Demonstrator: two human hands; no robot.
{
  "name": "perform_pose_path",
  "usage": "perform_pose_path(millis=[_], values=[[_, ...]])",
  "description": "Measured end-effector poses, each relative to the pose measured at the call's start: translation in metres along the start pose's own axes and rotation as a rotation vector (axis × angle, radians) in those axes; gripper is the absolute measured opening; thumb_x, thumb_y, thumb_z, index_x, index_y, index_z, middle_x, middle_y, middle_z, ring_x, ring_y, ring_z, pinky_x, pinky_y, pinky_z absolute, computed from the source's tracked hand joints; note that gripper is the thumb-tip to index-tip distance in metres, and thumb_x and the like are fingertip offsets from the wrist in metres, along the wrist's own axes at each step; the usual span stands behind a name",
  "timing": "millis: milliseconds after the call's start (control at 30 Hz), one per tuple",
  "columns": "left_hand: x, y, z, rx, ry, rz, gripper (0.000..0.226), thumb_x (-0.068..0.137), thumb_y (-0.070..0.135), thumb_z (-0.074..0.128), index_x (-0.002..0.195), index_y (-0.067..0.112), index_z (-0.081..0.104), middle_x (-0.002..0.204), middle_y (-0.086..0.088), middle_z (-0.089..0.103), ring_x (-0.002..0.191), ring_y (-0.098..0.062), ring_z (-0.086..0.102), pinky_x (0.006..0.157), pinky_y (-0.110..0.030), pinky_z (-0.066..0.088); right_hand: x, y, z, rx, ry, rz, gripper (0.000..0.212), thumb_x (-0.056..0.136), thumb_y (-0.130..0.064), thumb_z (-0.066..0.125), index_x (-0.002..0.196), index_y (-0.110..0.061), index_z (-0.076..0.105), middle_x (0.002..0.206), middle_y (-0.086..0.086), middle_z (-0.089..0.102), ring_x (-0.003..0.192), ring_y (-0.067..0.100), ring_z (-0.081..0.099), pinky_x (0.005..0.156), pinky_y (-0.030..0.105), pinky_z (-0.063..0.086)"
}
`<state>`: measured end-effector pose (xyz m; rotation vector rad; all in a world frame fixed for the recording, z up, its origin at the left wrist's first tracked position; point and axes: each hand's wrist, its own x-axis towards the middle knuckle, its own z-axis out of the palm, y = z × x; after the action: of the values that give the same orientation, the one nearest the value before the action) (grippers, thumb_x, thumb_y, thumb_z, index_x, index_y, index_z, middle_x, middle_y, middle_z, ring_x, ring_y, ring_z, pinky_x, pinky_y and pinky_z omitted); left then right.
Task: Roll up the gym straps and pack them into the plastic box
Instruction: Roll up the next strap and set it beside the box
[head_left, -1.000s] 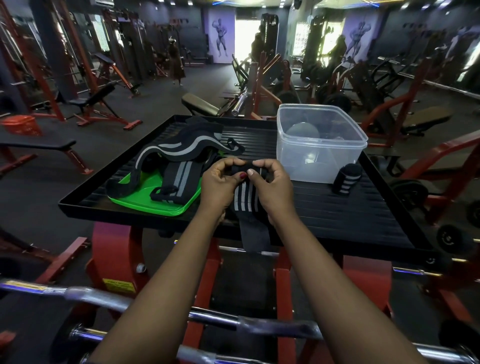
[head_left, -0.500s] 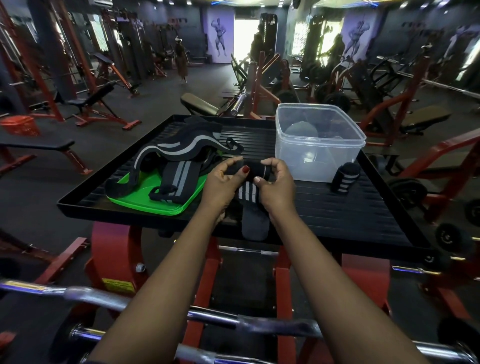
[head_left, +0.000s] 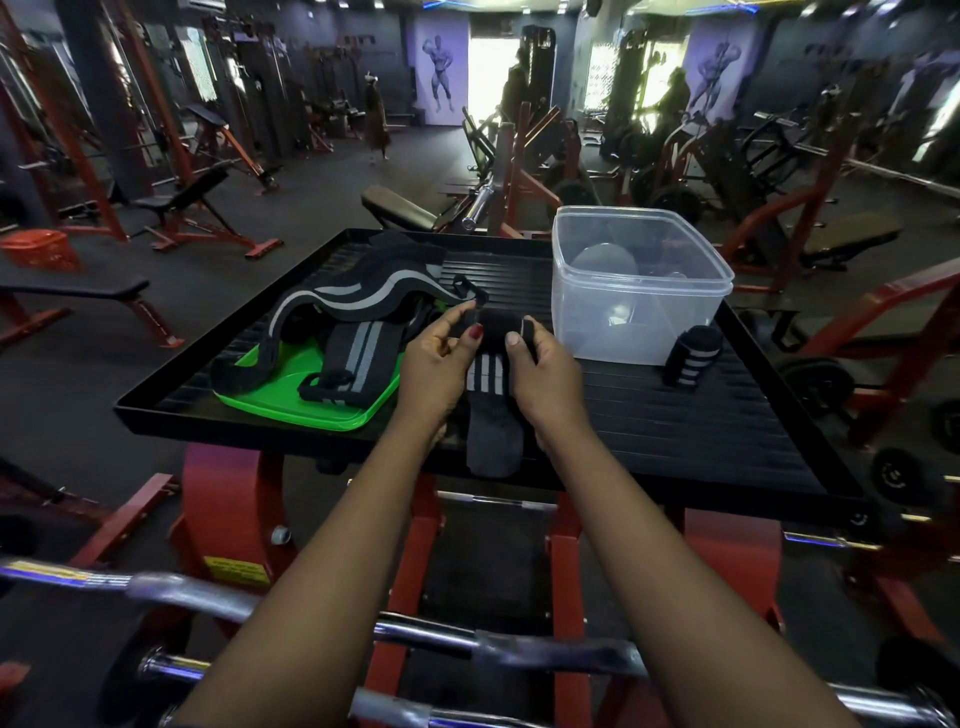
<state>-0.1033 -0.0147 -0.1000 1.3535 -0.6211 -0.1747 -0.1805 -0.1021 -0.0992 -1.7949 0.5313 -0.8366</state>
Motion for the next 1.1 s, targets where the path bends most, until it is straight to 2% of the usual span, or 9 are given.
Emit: perform_pose_path(millis=[133, 233, 367, 500, 600, 733, 867, 1000, 1100], values=[[0.0052, -0.0067, -0.0013, 0.388, -0.045, 0.105, 0.041, 0.101, 0.018, 0.044, 0.141, 0.012, 0.045, 0.132, -0.008, 0.058, 0.122, -0.012, 0.052, 0.095, -0.015, 0.037, 0.0009, 0.0009, -0.003, -0.11, 0.031, -0.028, 0.028, 0.1, -0.021, 0.049, 0.121, -0.014, 0.066, 0.099, 0.005, 0.07, 0.09, 0.014, 0.06, 0.075, 0.021, 0.042], [0.004, -0.0066, -0.0004, 0.552, -0.033, 0.189, 0.041, 0.101, 0.016, 0.044, 0.141, 0.007, 0.043, 0.132, -0.013, 0.058, 0.119, -0.015, 0.053, 0.084, -0.01, 0.034, 0.0013, 0.002, -0.0038, -0.096, 0.039, 0.026, 0.027, 0.101, -0.023, 0.047, 0.118, -0.015, 0.067, 0.1, 0.006, 0.07, 0.092, 0.016, 0.062, 0.075, 0.022, 0.043], [0.0042, -0.0064, -0.0033, 0.516, -0.012, 0.213, 0.041, 0.099, 0.014, 0.046, 0.14, 0.011, 0.047, 0.13, -0.007, 0.059, 0.116, -0.006, 0.051, 0.084, 0.004, 0.032, 0.0004, -0.0001, -0.0031, -0.05, 0.043, 0.037, 0.03, 0.1, -0.036, 0.047, 0.108, -0.018, 0.07, 0.088, 0.003, 0.071, 0.082, 0.013, 0.063, 0.07, 0.023, 0.045], [0.0018, -0.0057, -0.0019, 0.414, -0.048, 0.16, 0.039, 0.096, 0.006, 0.047, 0.133, 0.015, 0.052, 0.11, -0.002, 0.065, 0.089, -0.002, 0.06, 0.078, -0.006, 0.042, 0.0011, 0.0017, -0.0021, -0.044, 0.098, -0.006, 0.027, 0.097, -0.035, 0.052, 0.099, -0.014, 0.068, 0.086, 0.002, 0.071, 0.081, 0.016, 0.064, 0.077, 0.033, 0.053], [0.0005, -0.0029, 0.0014, 0.218, -0.066, 0.037, 0.036, 0.094, 0.002, 0.047, 0.125, 0.02, 0.053, 0.091, 0.002, 0.066, 0.066, -0.002, 0.056, 0.066, -0.017, 0.046, 0.0001, -0.0018, -0.0025, -0.016, 0.074, -0.017, 0.016, 0.097, -0.023, 0.055, 0.105, -0.015, 0.065, 0.092, -0.002, 0.068, 0.085, 0.012, 0.062, 0.078, 0.025, 0.049], [-0.0007, -0.0018, 0.0043, 0.065, -0.04, -0.006, 0.021, 0.098, 0.012, 0.05, 0.119, 0.012, 0.05, 0.052, 0.012, 0.055, 0.045, 0.005, 0.049, 0.048, -0.01, 0.039, -0.0008, -0.0034, -0.0022, 0.025, 0.056, -0.024, 0.024, 0.093, -0.009, 0.058, 0.114, -0.021, 0.061, 0.101, -0.002, 0.067, 0.093, 0.012, 0.062, 0.084, 0.023, 0.049], [-0.0003, -0.0012, 0.0028, 0.052, -0.018, -0.015, 0.017, 0.096, 0.01, 0.051, 0.111, 0.018, 0.05, 0.074, 0.0, 0.06, 0.061, -0.002, 0.056, 0.06, -0.019, 0.046, -0.001, -0.0001, 0.0016, 0.08, 0.026, -0.004, 0.031, 0.089, -0.009, 0.061, 0.112, -0.03, 0.061, 0.104, -0.002, 0.069, 0.096, 0.013, 0.066, 0.091, 0.037, 0.054], [-0.0007, -0.0015, 0.0012, 0.058, 0.03, -0.038, 0.021, 0.094, 0.009, 0.053, 0.1, 0.029, 0.052, 0.087, -0.012, 0.064, 0.079, -0.023, 0.058, 0.073, -0.036, 0.049, -0.0007, -0.0002, 0.0013, 0.119, 0.057, -0.004, 0.02, 0.087, -0.027, 0.068, 0.106, -0.032, 0.064, 0.099, -0.01, 0.069, 0.094, 0.009, 0.066, 0.087, 0.033, 0.054], [-0.001, -0.0027, 0.002, 0.087, 0.008, -0.065, 0.026, 0.091, 0.006, 0.056, 0.096, 0.032, 0.052, 0.103, -0.019, 0.065, 0.089, -0.028, 0.062, 0.083, -0.046, 0.052, 0.0001, 0.0011, 0.0009, 0.115, 0.102, 0.012, 0.014, 0.085, -0.027, 0.07, 0.097, -0.028, 0.065, 0.091, -0.004, 0.069, 0.088, 0.015, 0.066, 0.084, 0.038, 0.055]])
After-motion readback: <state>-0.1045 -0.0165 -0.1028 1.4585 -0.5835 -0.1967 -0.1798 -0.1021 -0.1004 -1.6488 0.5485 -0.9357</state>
